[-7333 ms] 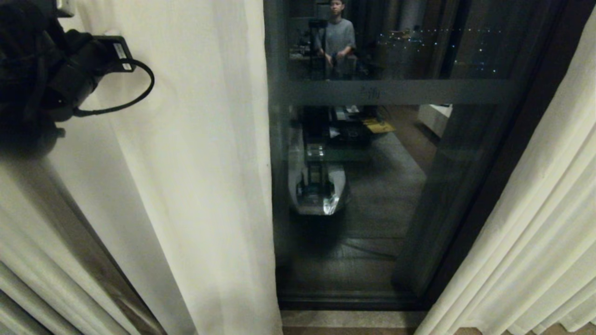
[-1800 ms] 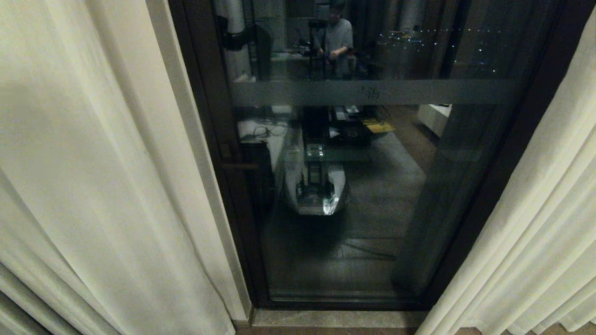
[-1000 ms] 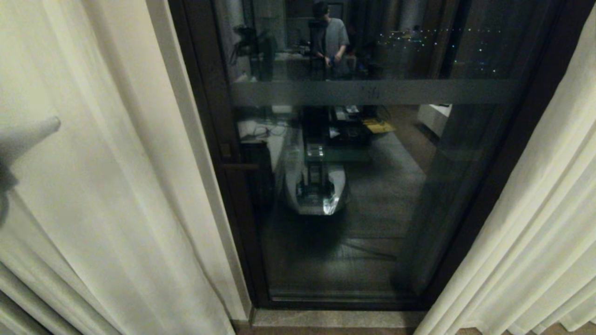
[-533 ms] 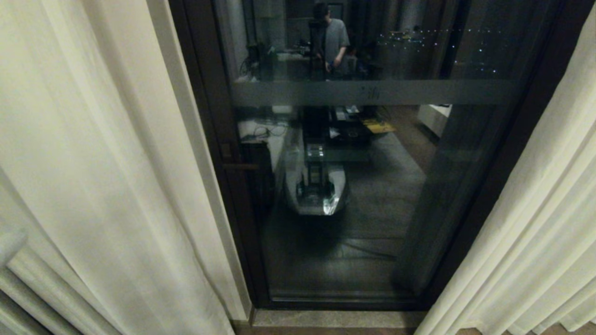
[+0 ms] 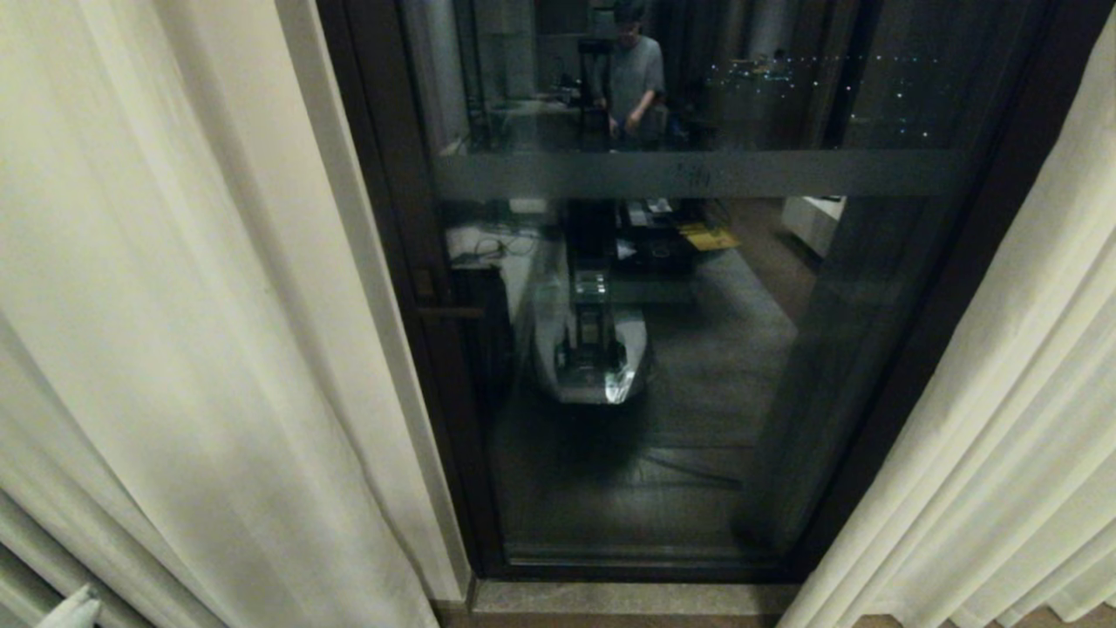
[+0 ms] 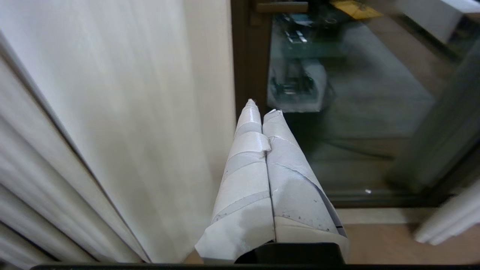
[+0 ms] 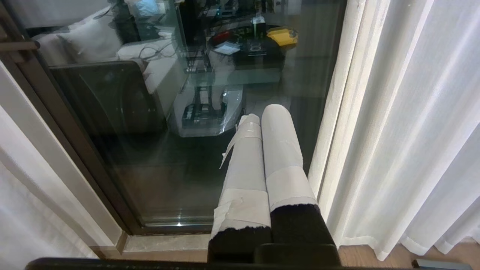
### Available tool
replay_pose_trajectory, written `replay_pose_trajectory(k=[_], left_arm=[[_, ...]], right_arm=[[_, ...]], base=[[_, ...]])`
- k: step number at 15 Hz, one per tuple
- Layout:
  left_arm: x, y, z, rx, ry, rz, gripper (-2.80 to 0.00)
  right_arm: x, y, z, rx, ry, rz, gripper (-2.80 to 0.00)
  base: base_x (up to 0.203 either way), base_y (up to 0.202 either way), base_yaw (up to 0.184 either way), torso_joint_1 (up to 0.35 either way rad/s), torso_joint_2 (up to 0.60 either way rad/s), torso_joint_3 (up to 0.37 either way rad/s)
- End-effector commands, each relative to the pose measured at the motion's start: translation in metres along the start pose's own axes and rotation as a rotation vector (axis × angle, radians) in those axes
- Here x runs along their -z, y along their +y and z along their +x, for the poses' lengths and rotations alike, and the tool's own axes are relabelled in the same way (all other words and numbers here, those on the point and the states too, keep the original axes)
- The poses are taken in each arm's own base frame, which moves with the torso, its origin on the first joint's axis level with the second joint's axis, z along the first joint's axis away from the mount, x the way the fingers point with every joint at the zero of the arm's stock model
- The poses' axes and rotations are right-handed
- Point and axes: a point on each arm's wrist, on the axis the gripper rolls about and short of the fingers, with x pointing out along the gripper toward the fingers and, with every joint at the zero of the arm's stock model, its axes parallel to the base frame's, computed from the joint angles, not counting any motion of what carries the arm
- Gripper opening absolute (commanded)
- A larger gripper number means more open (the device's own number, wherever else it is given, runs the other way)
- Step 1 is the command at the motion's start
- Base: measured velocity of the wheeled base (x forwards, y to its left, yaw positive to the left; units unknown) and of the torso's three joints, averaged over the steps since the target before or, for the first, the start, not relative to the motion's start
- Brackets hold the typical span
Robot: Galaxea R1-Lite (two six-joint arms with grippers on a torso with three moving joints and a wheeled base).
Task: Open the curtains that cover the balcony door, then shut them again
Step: Pull the inner curtains open on both sides
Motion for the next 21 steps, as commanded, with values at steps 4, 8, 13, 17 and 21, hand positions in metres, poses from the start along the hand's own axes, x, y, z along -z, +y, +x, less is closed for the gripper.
replay_pose_trajectory(k=[4,8,13,17,21], left_arm=[[0.022,-0.001,-0.017,-0.036,-0.034,0.036,-2.8],[0.028,-0.001,-0.023,-0.043,-0.07,0.006,-2.8],[0.028,-0.001,-0.023,-0.041,-0.069,0.003,-2.8],[0.027,-0.001,-0.023,-0.041,-0.07,0.003,-2.8],[0.028,-0.001,-0.023,-0.041,-0.07,0.001,-2.8]], right_arm=[[0.0,0.0,0.0,-0.001,0.0,0.0,-2.8],[0.0,0.0,0.0,-0.001,0.0,0.0,-2.8],[0.0,0.0,0.0,-0.001,0.0,0.001,-2.8],[0.0,0.0,0.0,-0.001,0.0,0.0,-2.8],[0.0,0.0,0.0,-0.001,0.0,0.0,-2.8]], base=[[0.0,0.0,0.0,0.0,0.0,0.0],[0.0,0.0,0.0,0.0,0.0,0.0],[0.0,0.0,0.0,0.0,0.0,0.0],[0.0,0.0,0.0,0.0,0.0,0.0],[0.0,0.0,0.0,0.0,0.0,0.0]])
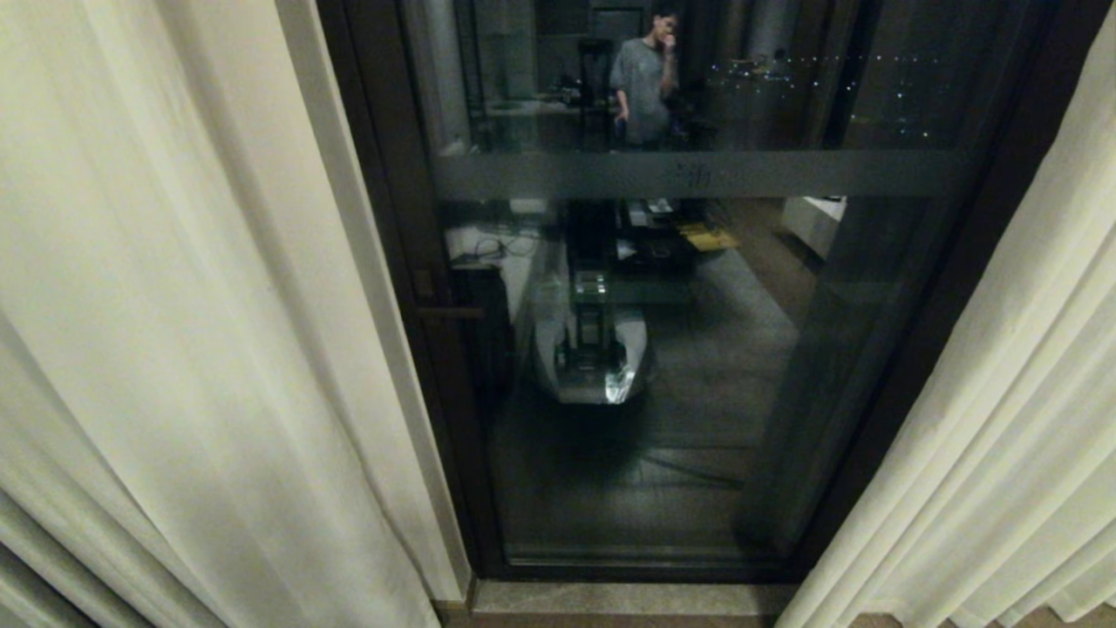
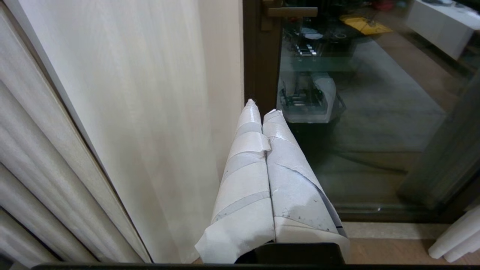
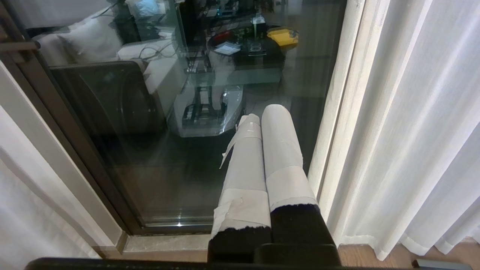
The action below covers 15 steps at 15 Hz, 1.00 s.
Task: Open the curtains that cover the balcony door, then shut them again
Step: Pull the inner curtains open on both sides
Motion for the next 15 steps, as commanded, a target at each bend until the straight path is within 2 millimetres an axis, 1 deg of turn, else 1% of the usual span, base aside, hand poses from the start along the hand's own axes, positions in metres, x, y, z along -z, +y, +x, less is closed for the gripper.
replay_pose_trajectory(k=[1,14,15], left_arm=[[0.0001,0.0,-0.0002,-0.003,-0.002,0.0,-2.8],[-0.0002,0.0,-0.0003,0.001,-0.002,-0.002,-2.8],[-0.0002,0.0,-0.0003,0.001,-0.002,-0.001,-2.8]], right_arm=[[-0.0001,0.0,0.0001,0.0,0.001,0.001,-2.8],[-0.0001,0.0,0.0001,0.0,0.001,0.001,-2.8],[-0.0001,0.0,0.0001,0.0,0.001,0.002,-2.8]], base=[[0.0,0.0,0.0,0.0,0.0,0.0],[0.0,0.0,0.0,0.0,0.0,0.0],[0.002,-0.079,0.009,0.002,0.01,0.007]])
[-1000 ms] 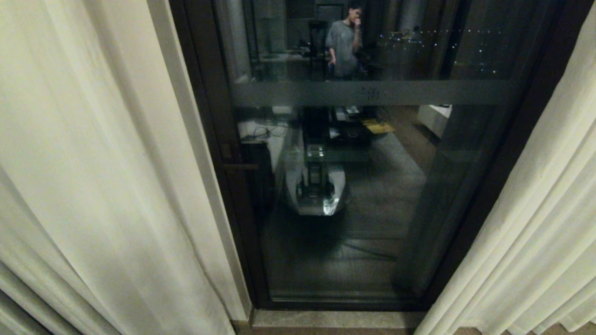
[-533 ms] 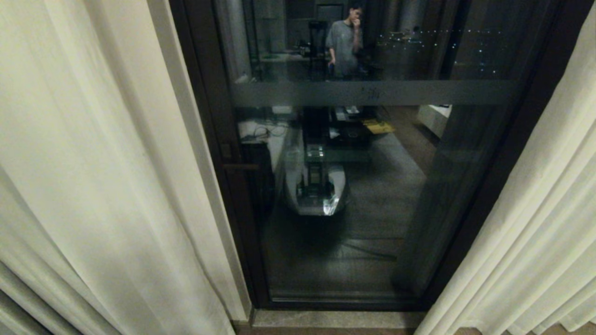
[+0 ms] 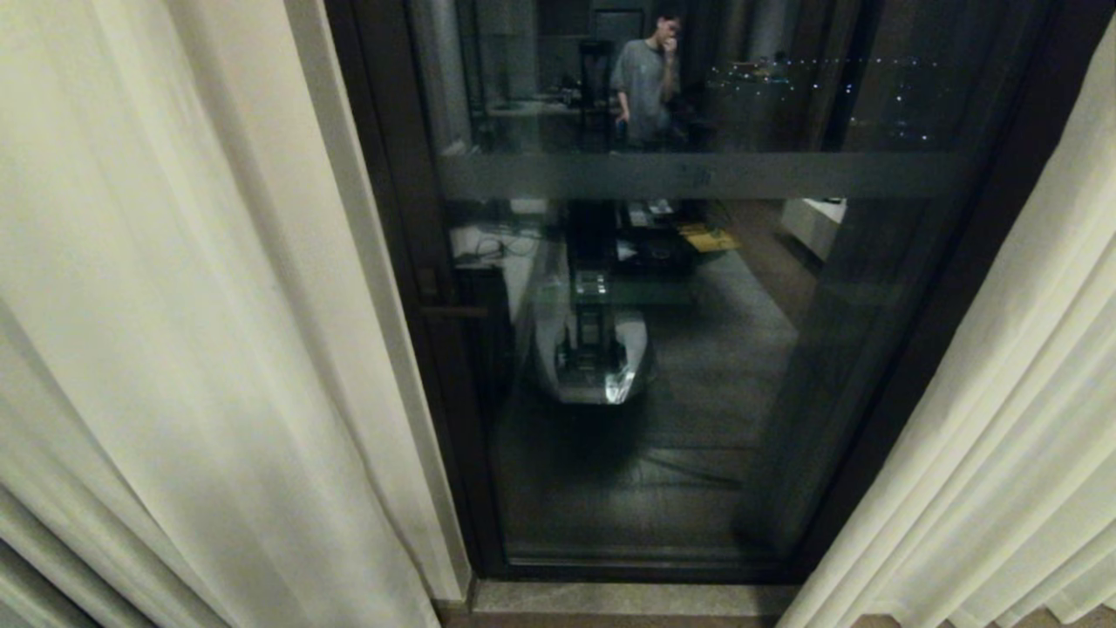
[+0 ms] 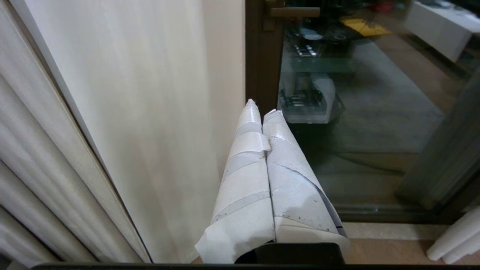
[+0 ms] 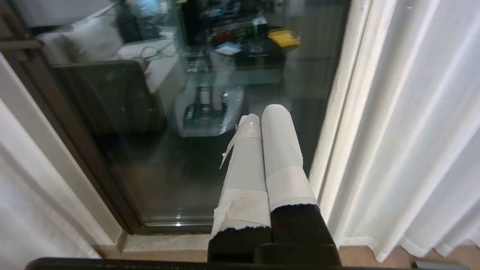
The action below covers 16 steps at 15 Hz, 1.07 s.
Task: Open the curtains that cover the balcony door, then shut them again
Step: Pull the inner curtains open on both sides
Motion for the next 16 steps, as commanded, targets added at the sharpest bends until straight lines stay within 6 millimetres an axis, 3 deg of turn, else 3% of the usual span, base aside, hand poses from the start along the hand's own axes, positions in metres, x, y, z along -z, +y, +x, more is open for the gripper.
replay_pose_trajectory(k=[1,16], left_arm=[[0.0001,0.0,-0.0001,-0.001,-0.002,0.0,-2.8],[-0.0002,0.0,-0.0001,-0.003,-0.005,0.001,-2.8]], right_arm=[[-0.0001,0.0,0.0001,0.0,0.001,0.0,-2.8],[-0.0001,0.0,0.0001,0.0,0.001,0.0,-2.8]], base=[[0.001,-0.138,0.011,0.015,0.01,0.006],[0.0,-0.184,0.002,0.003,0.0,0.004]])
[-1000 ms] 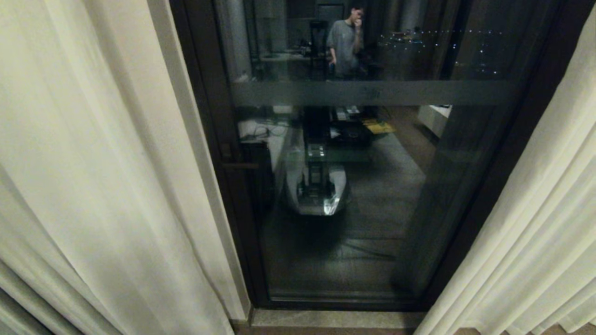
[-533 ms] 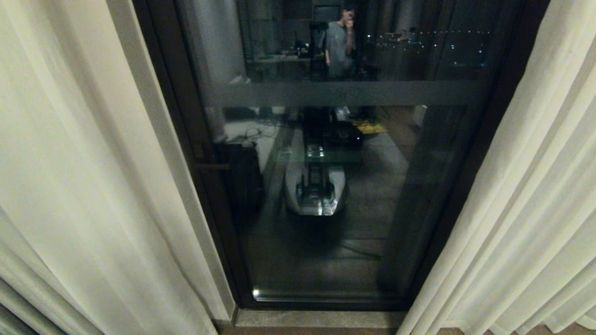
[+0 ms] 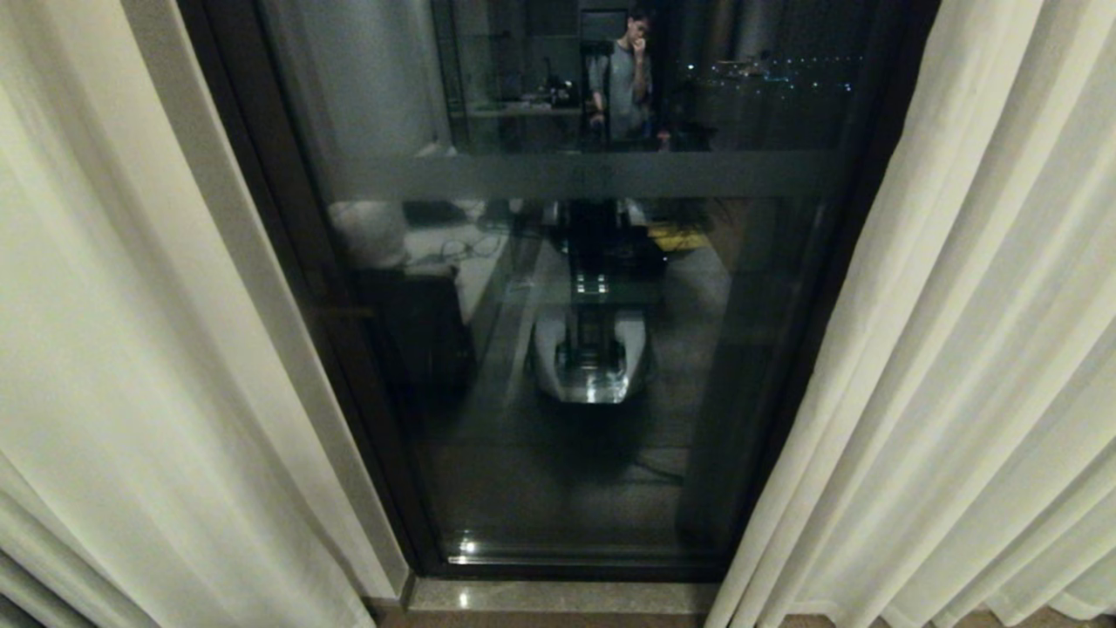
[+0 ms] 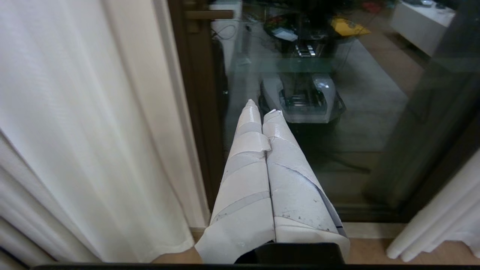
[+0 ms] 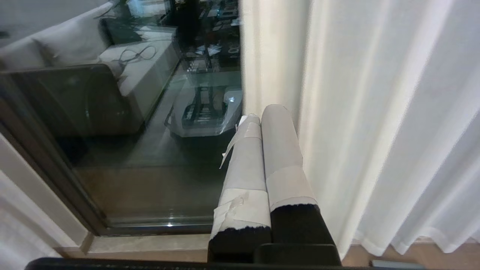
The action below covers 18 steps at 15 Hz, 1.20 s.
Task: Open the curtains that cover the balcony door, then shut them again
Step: Pull the inner curtains open on both sides
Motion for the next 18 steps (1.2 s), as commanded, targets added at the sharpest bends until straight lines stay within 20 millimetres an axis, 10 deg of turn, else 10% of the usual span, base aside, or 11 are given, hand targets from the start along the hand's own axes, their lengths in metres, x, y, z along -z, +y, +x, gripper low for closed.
replay_pose_trajectory(k=[1,18], left_arm=[[0.0001,0.0,-0.0001,0.0,-0.002,0.0,-2.8],[-0.0002,0.0,-0.0002,0.001,-0.003,0.0,-2.8]], right_arm=[[-0.0001,0.0,0.0001,0.0,0.001,0.0,-2.8],[-0.0001,0.0,0.0001,0.0,0.001,0.0,-2.8]], base=[[0.0,-0.186,0.007,-0.001,0.0,0.01],[0.0,-0.185,0.002,0.004,0.0,0.002]])
